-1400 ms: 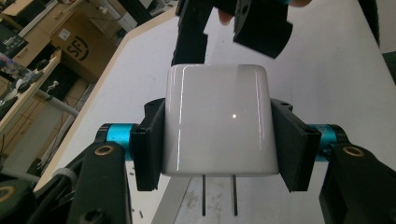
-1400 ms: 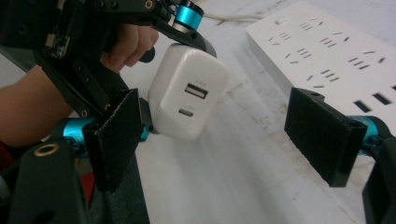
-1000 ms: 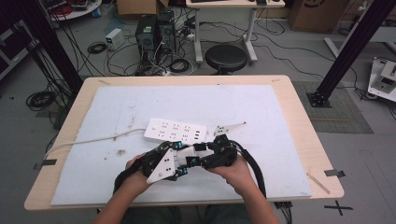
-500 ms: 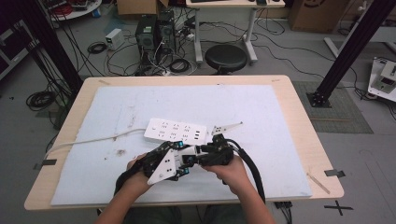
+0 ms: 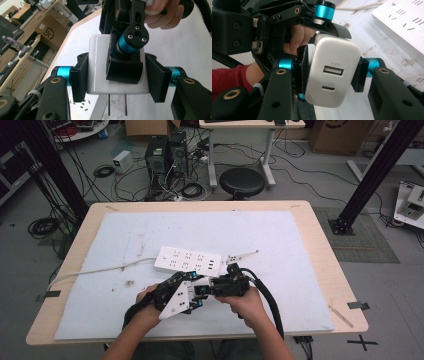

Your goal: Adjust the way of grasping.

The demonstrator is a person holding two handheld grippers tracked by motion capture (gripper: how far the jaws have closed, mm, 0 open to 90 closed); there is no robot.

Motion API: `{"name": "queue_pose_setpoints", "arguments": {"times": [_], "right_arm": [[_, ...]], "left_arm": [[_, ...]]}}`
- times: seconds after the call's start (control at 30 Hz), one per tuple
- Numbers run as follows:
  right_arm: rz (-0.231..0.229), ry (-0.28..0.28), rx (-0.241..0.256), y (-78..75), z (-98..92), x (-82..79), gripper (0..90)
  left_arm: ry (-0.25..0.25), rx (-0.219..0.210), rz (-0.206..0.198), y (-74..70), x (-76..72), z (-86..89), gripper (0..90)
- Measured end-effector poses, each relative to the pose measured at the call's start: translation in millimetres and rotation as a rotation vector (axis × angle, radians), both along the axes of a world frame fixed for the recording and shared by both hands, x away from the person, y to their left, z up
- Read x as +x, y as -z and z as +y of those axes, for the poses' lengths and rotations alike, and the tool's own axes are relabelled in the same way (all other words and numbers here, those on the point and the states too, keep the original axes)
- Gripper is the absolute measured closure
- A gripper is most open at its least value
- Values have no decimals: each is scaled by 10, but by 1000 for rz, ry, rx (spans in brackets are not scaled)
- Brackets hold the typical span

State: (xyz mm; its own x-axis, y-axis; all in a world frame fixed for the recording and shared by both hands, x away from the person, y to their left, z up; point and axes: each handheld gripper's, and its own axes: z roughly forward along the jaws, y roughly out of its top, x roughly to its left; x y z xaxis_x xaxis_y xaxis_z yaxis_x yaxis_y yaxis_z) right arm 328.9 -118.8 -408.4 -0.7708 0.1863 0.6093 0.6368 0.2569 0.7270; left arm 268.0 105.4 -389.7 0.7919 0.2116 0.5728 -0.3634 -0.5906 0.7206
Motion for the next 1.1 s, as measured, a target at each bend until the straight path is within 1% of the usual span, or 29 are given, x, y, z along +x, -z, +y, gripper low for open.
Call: {"name": "queue_pose_setpoints", "arguments": {"times": [0.03, 0.07, 0.1, 0.13, 0.2, 0.23, 0.27, 0.3, 0.37, 0.4, 0.43, 0.5, 0.57, 0.6, 0.63, 0.67, 0.7, 0.8, 0.83, 0.9, 0.93, 0.97, 1.0, 1.03, 1.07, 1.1], "right_arm": [[1, 5, 2, 0, 1, -2, 594], [2, 11, 1, 1, 4, -5, 606], [1, 8, -5, 0, 5, -5, 620], [1, 8, -9, -5, 5, -11, 628], [-6, 13, -26, -11, 1, -10, 633], [-13, 20, -33, -18, -11, -12, 633], [-21, 35, -35, -31, -34, -8, 633], [-36, 46, -40, -41, -50, -4, 633], [-60, 70, -47, -82, -101, 0, 633], [-72, 84, -55, -105, -126, 1, 633], [-90, 92, -66, -128, -148, 3, 634], [-119, 104, -89, -179, -187, 0, 633], [-163, 118, -112, -230, -220, -5, 633], [-172, 117, -122, -251, -236, -2, 633], [-184, 125, -132, -272, -249, -8, 633], [-204, 127, -144, -294, -264, -10, 633], [-221, 128, -159, -314, -277, -10, 633], [-269, 133, -184, -382, -327, -30, 632], [-295, 141, -204, -405, -347, -36, 632], [-334, 147, -251, -456, -385, -57, 632], [-354, 150, -261, -477, -408, -61, 632], [-366, 156, -276, -501, -431, -69, 632], [-366, 156, -276, -501, -431, -69, 632], [-377, 156, -286, -525, -455, -74, 632], [-397, 165, -303, -573, -506, -80, 632], [-406, 170, -319, -596, -528, -86, 632]], "left_arm": [[-9, 3, 6, 2, 3, -6, 421], [-15, 16, 5, 6, 2, -16, 419], [-18, 13, 6, 10, 8, -22, 413], [-27, 17, 31, 4, 23, -22, 402], [-58, 0, 40, -3, 32, -10, 310], [-78, -8, 32, -11, 29, 4, 271], [-80, -8, 31, -20, 28, 21, 242], [-77, -15, 33, -29, 30, 45, 236], [-92, -25, 49, -52, 47, 101, 198], [-94, -36, 60, -62, 58, 135, 198], [-102, -37, 71, -79, 68, 171, 198], [-118, -44, 106, -109, 98, 242, 192], [-136, -47, 132, -139, 127, 308, 185], [-146, -42, 147, -154, 143, 340, 185], [-156, -45, 172, -168, 160, 371, 185], [-173, -47, 189, -179, 176, 398, 185], [-194, -40, 205, -194, 195, 427, 185], [-267, -46, 282, -239, 262, 518, 185], [-286, -55, 306, -253, 284, 548, 185], [-295, -60, 345, -293, 324, 623, 185], [-307, -55, 362, -312, 344, 655, 185], [-321, -43, 381, -335, 365, 686, 185], [-321, -43, 381, -335, 365, 686, 185], [-319, -23, 411, -390, 404, 757, 185], [-323, -20, 427, -415, 419, 783, 185], [-328, -11, 433, -442, 436, 811, 185]]}}
